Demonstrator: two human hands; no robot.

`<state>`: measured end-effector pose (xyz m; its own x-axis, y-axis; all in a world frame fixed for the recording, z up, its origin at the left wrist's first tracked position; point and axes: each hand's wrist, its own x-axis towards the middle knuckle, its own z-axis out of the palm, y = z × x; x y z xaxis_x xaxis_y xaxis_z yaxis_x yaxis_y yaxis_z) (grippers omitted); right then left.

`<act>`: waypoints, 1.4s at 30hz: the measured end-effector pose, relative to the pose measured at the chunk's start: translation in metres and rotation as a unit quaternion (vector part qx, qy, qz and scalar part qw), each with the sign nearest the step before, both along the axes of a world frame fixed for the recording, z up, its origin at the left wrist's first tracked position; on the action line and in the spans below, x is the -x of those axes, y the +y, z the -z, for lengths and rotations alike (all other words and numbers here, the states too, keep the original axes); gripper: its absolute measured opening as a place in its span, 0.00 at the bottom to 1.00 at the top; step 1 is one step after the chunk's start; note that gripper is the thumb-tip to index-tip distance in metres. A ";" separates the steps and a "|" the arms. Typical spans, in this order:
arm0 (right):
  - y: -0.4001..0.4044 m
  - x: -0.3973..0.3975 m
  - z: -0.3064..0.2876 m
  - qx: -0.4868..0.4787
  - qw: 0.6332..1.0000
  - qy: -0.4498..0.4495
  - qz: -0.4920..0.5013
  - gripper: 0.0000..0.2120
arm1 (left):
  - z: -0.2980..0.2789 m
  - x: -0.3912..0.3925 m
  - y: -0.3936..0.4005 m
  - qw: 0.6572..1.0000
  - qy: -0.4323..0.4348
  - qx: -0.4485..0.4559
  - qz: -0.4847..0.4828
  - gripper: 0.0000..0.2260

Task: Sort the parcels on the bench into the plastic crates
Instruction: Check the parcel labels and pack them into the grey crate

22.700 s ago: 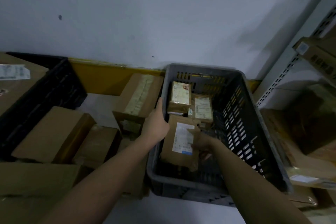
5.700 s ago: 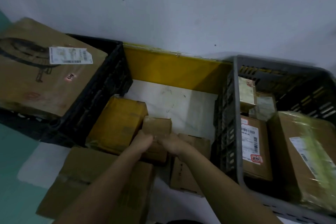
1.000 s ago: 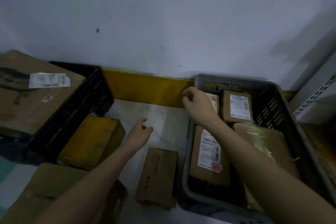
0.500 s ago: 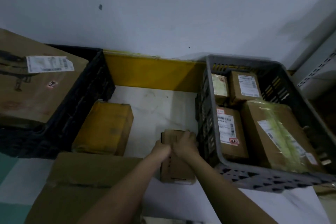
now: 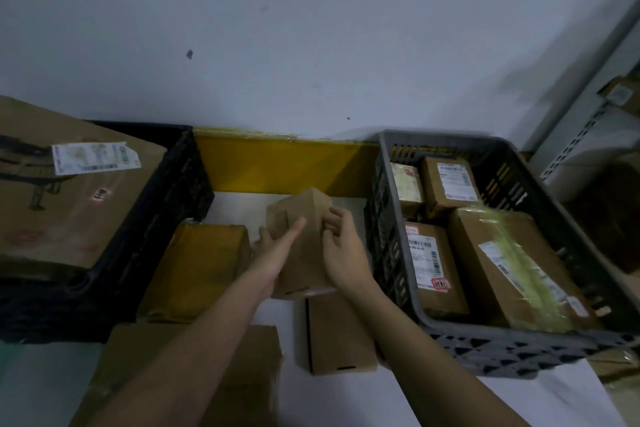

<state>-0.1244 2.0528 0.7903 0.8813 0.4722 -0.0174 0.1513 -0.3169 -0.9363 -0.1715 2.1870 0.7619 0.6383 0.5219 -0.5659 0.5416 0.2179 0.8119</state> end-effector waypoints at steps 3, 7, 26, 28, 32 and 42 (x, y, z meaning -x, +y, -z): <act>0.011 0.000 -0.015 -0.068 0.997 -0.048 0.002 0.22 | -0.037 -0.001 0.011 0.997 -0.046 -0.061 0.014 0.61; 0.017 -0.007 -0.031 -0.124 0.992 -0.022 -0.013 0.18 | -0.038 0.001 0.024 0.992 -0.121 -0.010 0.019 0.48; 0.009 -0.033 -0.043 -0.174 0.964 0.199 -0.038 0.31 | -0.071 -0.003 0.037 0.967 -0.251 0.052 -0.007 0.34; 0.007 -0.037 -0.044 -0.170 0.969 0.173 -0.046 0.31 | -0.071 -0.008 0.037 0.970 -0.243 0.011 0.003 0.38; 0.000 -0.044 -0.048 -0.127 0.982 0.131 -0.048 0.29 | -0.074 -0.019 0.035 0.969 -0.249 -0.013 0.001 0.33; -0.079 -0.091 -0.066 -0.067 0.990 0.124 -0.028 0.24 | -0.095 -0.060 -0.022 0.961 -0.258 -0.008 0.103 0.42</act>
<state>-0.0331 1.9734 0.8567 0.8301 0.5331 -0.1635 -0.0740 -0.1853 -0.9799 -0.1113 2.1650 0.8570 0.9220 0.3611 -0.1399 0.0971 0.1343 0.9862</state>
